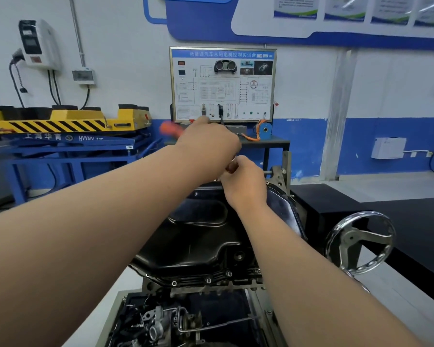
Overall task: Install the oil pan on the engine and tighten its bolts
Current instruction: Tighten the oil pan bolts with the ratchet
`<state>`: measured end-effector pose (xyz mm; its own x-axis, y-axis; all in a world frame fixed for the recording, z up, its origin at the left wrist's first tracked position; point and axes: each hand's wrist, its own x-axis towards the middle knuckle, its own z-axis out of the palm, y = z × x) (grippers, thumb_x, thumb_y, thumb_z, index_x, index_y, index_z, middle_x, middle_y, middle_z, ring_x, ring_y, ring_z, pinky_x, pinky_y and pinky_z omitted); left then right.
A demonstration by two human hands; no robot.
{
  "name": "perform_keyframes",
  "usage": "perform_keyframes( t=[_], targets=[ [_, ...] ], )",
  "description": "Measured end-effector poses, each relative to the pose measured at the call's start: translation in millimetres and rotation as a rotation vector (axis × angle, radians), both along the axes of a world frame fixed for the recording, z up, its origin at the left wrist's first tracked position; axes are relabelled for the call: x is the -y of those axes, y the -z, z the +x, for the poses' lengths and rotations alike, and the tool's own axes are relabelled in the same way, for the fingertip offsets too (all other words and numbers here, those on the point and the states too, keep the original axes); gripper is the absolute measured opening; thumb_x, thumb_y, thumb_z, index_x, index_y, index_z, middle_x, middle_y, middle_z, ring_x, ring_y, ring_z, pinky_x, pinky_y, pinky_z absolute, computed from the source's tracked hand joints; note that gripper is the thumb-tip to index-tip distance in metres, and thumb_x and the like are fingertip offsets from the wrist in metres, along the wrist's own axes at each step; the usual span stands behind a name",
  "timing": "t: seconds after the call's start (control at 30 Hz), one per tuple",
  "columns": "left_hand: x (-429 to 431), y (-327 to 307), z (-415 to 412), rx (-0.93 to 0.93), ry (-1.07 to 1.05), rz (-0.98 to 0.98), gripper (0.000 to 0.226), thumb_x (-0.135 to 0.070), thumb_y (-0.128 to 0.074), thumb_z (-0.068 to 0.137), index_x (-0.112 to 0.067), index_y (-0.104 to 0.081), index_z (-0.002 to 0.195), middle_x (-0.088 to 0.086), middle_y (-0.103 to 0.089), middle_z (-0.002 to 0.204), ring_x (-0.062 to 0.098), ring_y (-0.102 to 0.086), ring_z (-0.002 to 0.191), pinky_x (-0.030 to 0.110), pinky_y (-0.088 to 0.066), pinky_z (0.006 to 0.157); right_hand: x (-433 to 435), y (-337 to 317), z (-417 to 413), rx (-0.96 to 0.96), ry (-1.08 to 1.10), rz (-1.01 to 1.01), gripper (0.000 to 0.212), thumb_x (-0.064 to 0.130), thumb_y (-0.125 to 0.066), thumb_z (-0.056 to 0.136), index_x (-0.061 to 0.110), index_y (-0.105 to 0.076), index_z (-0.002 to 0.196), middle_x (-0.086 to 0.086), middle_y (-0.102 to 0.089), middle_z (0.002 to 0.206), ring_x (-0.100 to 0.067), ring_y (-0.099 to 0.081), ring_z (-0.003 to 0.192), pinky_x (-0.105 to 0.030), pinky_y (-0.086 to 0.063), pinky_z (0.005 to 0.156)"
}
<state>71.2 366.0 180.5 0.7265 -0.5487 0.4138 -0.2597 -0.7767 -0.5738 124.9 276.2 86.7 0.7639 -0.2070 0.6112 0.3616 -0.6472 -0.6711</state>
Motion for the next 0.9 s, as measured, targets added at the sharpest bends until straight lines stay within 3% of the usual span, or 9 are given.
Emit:
perform_keyframes(
  t=[0.1,0.2,0.33,0.43,0.53,0.63,0.73,0.8,0.9],
  targets=[
    [-3,0,2,0.066,0.051,0.112,0.033,-0.006,-0.053,0.086,-0.029,-0.061,0.108,-0.005,-0.06,0.11,0.021,-0.048,0.114,0.039,-0.028,0.106,0,1,0,0.031,-0.023,-0.075,0.007,0.026,-0.056,0.087,0.02,-0.057,0.084,0.002,-0.063,0.083,-0.018,-0.056,0.075,-0.029,-0.044,0.059],
    [-4,6,4,0.131,0.108,0.152,0.034,-0.009,-0.053,0.088,-0.03,-0.058,0.113,-0.007,-0.06,0.115,0.02,-0.046,0.117,0.038,-0.025,0.107,1,2,0,0.035,-0.01,-0.051,0.017,0.021,-0.052,0.086,0.022,-0.05,0.069,0.001,-0.059,0.07,-0.017,-0.051,0.063,-0.024,-0.03,0.046],
    [-4,4,3,0.124,0.073,0.074,0.014,-0.028,-0.049,0.093,-0.026,-0.061,0.1,-0.005,-0.064,0.093,0.021,-0.055,0.097,0.038,-0.029,0.103,0,0,-1,0.019,0.03,0.008,0.028,0.015,-0.051,0.083,0.023,-0.041,0.058,0.004,-0.052,0.06,-0.011,-0.043,0.055,-0.024,-0.026,0.044],
    [-2,5,1,0.056,-0.034,-0.062,0.031,-0.045,-0.047,0.089,-0.018,-0.055,0.076,-0.004,-0.044,0.062,0.015,-0.046,0.061,0.032,-0.034,0.077,0,-1,-2,-0.004,0.031,-0.011,0.025,0.011,-0.051,0.082,0.022,-0.043,0.061,0.005,-0.051,0.063,-0.011,-0.045,0.057,-0.025,-0.028,0.044],
    [3,9,0,0.015,-0.091,-0.204,0.036,-0.044,-0.049,0.091,-0.016,-0.046,0.069,-0.002,-0.041,0.063,0.015,-0.042,0.056,0.027,-0.029,0.057,0,1,0,-0.019,0.037,0.003,0.027,0.01,-0.05,0.083,0.024,-0.041,0.061,0.006,-0.05,0.064,-0.012,-0.045,0.057,-0.024,-0.027,0.044],
    [1,4,0,0.016,-0.019,-0.097,0.006,-0.02,-0.05,0.092,-0.023,-0.055,0.091,-0.003,-0.052,0.081,0.021,-0.048,0.083,0.033,-0.031,0.073,-1,2,0,0.017,0.008,0.007,0.014,0.02,-0.056,0.085,0.02,-0.05,0.071,0.006,-0.057,0.071,-0.014,-0.051,0.065,-0.025,-0.033,0.05],
    [-5,2,2,0.057,0.075,0.028,0.031,-0.011,-0.054,0.089,-0.032,-0.059,0.112,-0.007,-0.059,0.112,0.021,-0.046,0.11,0.036,-0.032,0.094,0,1,-1,0.032,-0.015,-0.054,0.016,0.025,-0.056,0.086,0.024,-0.051,0.071,0.006,-0.058,0.071,-0.014,-0.053,0.066,-0.024,-0.032,0.051],
    [-5,6,4,0.105,0.131,0.078,0.038,-0.012,-0.054,0.09,-0.035,-0.057,0.12,-0.009,-0.058,0.119,0.019,-0.044,0.115,0.035,-0.028,0.101,1,1,-1,0.031,0.002,-0.065,0.029,0.023,-0.053,0.086,0.027,-0.043,0.059,0.005,-0.055,0.064,-0.015,-0.05,0.06,-0.023,-0.029,0.047],
    [-6,10,7,0.134,0.144,0.042,0.024,-0.019,-0.051,0.092,-0.03,-0.059,0.112,-0.008,-0.063,0.107,0.019,-0.048,0.104,0.035,-0.028,0.1,1,1,1,0.025,0.021,-0.045,0.033,0.016,-0.05,0.085,0.026,-0.039,0.055,0.003,-0.052,0.059,-0.017,-0.047,0.059,-0.024,-0.026,0.046]
  ],
)
